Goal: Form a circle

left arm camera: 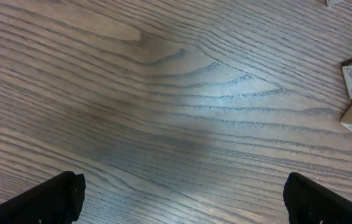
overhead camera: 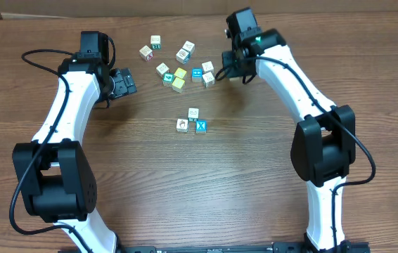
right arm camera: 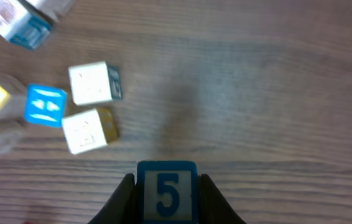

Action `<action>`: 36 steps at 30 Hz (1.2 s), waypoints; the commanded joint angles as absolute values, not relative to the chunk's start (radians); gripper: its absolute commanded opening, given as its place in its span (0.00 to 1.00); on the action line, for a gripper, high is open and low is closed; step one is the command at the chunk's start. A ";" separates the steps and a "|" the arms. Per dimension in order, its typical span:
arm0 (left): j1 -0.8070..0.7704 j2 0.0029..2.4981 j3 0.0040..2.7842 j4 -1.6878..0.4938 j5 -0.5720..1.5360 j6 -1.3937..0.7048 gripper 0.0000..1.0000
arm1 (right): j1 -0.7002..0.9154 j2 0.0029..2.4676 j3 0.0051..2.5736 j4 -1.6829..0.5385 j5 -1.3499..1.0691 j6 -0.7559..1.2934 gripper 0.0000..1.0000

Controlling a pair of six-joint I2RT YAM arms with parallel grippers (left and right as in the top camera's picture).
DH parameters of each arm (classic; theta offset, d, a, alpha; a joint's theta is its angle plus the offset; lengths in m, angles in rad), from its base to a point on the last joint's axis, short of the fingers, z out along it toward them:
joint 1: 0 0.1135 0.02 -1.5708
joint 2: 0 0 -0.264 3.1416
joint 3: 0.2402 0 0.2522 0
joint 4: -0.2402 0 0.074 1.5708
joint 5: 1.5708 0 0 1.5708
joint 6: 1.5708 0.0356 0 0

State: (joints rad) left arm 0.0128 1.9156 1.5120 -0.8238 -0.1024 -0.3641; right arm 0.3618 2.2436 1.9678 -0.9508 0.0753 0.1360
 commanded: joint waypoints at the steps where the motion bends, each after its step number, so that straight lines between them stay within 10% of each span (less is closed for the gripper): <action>1: 0.007 1.922 1.527 -0.826 -0.115 -0.363 1.00 | 0.371 2.256 1.898 -0.915 0.078 0.157 0.20; 36: 0.006 1.922 1.527 -0.826 -0.115 -0.363 0.99 | 0.369 2.256 1.779 -0.868 0.078 0.184 0.44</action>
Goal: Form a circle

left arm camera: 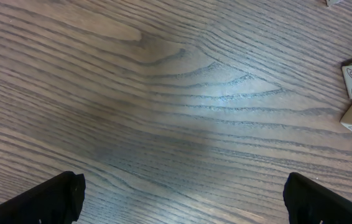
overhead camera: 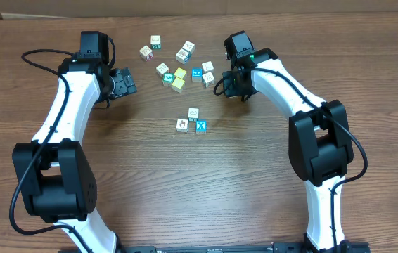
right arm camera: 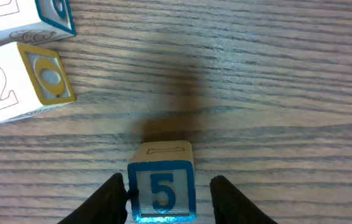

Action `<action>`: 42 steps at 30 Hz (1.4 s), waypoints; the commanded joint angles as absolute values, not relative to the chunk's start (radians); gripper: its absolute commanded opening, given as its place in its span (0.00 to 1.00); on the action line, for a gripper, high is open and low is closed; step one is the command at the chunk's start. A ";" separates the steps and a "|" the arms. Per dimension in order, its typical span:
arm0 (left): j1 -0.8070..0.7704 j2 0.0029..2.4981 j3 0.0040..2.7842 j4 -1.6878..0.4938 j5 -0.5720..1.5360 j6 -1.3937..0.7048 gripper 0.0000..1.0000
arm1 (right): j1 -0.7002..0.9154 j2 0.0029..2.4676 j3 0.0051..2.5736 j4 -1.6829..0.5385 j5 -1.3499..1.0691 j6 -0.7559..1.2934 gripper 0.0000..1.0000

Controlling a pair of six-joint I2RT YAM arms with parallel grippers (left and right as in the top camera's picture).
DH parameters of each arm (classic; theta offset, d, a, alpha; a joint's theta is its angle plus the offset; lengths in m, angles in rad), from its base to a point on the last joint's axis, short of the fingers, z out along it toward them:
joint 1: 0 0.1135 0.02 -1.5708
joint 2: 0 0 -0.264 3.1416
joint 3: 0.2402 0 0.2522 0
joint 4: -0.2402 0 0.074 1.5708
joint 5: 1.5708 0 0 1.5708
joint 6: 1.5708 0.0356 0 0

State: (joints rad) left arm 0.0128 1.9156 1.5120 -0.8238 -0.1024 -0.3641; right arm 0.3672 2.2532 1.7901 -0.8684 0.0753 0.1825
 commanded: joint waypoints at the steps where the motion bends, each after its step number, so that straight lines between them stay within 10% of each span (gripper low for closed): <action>1: 0.007 1.922 1.527 -0.826 -0.115 -0.363 1.00 | 0.369 2.256 1.779 -0.868 0.078 0.183 0.46; 9: 0.007 1.922 1.527 -0.826 -0.115 -0.363 0.99 | 0.369 2.256 1.779 -0.869 0.078 0.183 0.67; 13: 0.007 1.922 1.527 -0.826 -0.115 -0.363 1.00 | 0.369 2.256 1.779 -0.868 0.078 0.183 1.00; 42: 0.006 1.922 1.527 -0.826 -0.115 -0.363 1.00 | 0.369 2.256 1.779 -0.863 0.077 0.183 1.00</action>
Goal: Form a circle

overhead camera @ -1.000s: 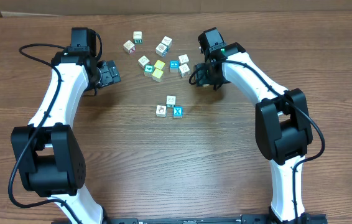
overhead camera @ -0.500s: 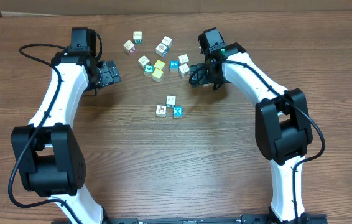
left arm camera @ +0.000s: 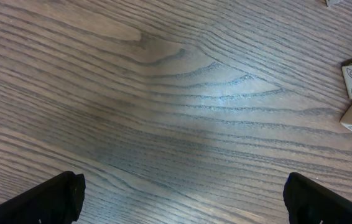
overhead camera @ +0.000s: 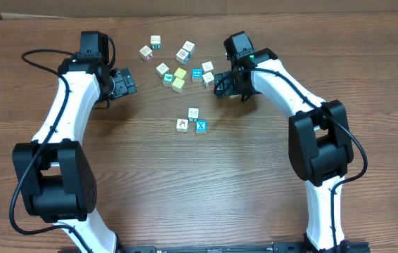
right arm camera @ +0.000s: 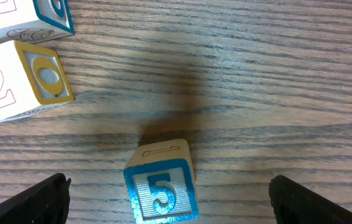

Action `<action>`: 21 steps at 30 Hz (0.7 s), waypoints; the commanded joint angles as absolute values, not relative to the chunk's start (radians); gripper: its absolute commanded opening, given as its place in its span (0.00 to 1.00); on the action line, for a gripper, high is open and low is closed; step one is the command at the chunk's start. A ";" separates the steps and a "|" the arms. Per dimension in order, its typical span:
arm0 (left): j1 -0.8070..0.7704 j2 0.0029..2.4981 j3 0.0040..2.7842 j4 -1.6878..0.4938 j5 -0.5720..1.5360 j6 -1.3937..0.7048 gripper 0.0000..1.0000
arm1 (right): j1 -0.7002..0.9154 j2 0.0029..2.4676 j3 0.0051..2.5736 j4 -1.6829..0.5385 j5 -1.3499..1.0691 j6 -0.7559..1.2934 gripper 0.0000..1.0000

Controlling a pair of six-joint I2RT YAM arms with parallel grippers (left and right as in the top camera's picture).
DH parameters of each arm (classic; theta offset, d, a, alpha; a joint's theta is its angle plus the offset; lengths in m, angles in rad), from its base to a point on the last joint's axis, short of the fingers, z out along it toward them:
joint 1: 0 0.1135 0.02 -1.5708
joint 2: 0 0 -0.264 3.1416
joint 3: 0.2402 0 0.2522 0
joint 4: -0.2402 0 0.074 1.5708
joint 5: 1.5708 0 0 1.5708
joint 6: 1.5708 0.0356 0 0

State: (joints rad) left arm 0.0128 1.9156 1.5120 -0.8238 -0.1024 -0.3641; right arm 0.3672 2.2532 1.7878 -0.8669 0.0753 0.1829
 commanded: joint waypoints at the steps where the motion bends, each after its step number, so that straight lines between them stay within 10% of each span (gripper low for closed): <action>1: 0.006 1.922 1.527 -0.826 -0.115 -0.363 1.00 | 0.369 2.256 1.779 -0.865 0.077 0.183 1.00; 21: 0.006 1.922 1.527 -0.826 -0.115 -0.363 1.00 | 0.369 2.256 1.779 -0.865 0.077 0.184 0.85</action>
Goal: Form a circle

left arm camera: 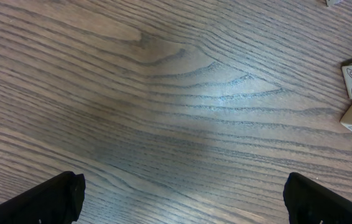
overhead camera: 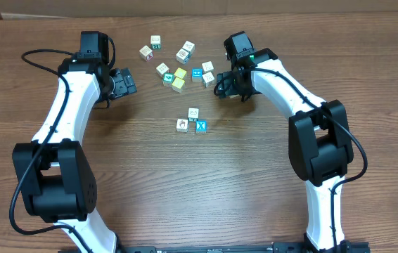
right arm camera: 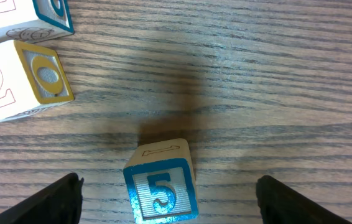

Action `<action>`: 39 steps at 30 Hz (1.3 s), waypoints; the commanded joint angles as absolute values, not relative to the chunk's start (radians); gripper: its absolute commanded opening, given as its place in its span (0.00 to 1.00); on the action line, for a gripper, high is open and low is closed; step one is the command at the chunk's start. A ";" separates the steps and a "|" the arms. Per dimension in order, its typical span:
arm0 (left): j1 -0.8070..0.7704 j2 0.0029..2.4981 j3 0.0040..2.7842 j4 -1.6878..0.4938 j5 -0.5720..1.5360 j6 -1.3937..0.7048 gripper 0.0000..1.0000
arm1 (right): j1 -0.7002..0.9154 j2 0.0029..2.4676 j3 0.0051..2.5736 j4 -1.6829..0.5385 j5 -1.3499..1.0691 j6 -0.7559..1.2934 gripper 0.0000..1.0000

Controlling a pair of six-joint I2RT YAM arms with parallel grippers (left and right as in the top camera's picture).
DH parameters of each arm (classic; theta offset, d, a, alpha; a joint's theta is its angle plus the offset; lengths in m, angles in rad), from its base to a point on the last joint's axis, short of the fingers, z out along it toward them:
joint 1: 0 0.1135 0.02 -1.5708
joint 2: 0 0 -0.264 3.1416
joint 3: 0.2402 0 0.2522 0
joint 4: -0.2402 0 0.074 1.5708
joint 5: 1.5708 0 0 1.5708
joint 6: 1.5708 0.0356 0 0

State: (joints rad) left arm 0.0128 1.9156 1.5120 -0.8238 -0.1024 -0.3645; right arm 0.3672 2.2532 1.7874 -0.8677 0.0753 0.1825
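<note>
Small wooden letter and number blocks lie on the brown table (overhead camera: 114, 176). A loose cluster (overhead camera: 178, 70) sits at the back centre, and three blocks (overhead camera: 192, 121) stand together nearer the middle. A blue-faced "5" block (right arm camera: 162, 186) rests on the wood, slightly askew. My right gripper (right arm camera: 166, 202) is open around it, its fingers well clear on both sides; from overhead the right gripper (overhead camera: 228, 86) stands just right of the cluster. My left gripper (left arm camera: 185, 202) is open over bare wood, and from overhead the left gripper (overhead camera: 123, 82) is left of the cluster.
A yellow-edged "2" block (right arm camera: 20, 81) and a blue-edged block (right arm camera: 20, 15) lie up and left of the "5". A butterfly block and another block show at the right edge of the left wrist view.
The right gripper's fingers show slightly further into its wrist view on either side of the "5" block. The block, the other blocks and the left arm have not moved.
My right gripper was shut on the "5" block, holding it to the right of the cluster. Then the block stood on the table with the jaws just parted beside it. Later the jaws were wide open with the block free, as now. The left arm stayed still.
</note>
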 commanded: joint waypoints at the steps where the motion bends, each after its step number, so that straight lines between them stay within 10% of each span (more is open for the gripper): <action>1: 0.006 1.922 1.527 -0.826 -0.115 -0.363 1.00 | 0.369 2.256 1.779 -0.865 0.077 0.184 0.83; 17: 0.006 1.922 1.527 -0.826 -0.115 -0.363 0.99 | 0.369 2.264 1.779 -0.831 0.074 0.186 0.66; 29: 0.006 1.922 1.527 -0.826 -0.115 -0.363 1.00 | 0.369 2.306 1.779 -0.829 0.078 0.182 0.33; 39: 0.006 1.922 1.527 -0.826 -0.115 -0.363 0.99 | 0.369 2.306 1.794 -0.819 0.097 0.183 0.49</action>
State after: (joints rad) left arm 0.0128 1.9156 1.5120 -0.8238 -0.1024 -0.3641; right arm 0.3672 2.3001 1.7874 -0.8219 0.0860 0.1829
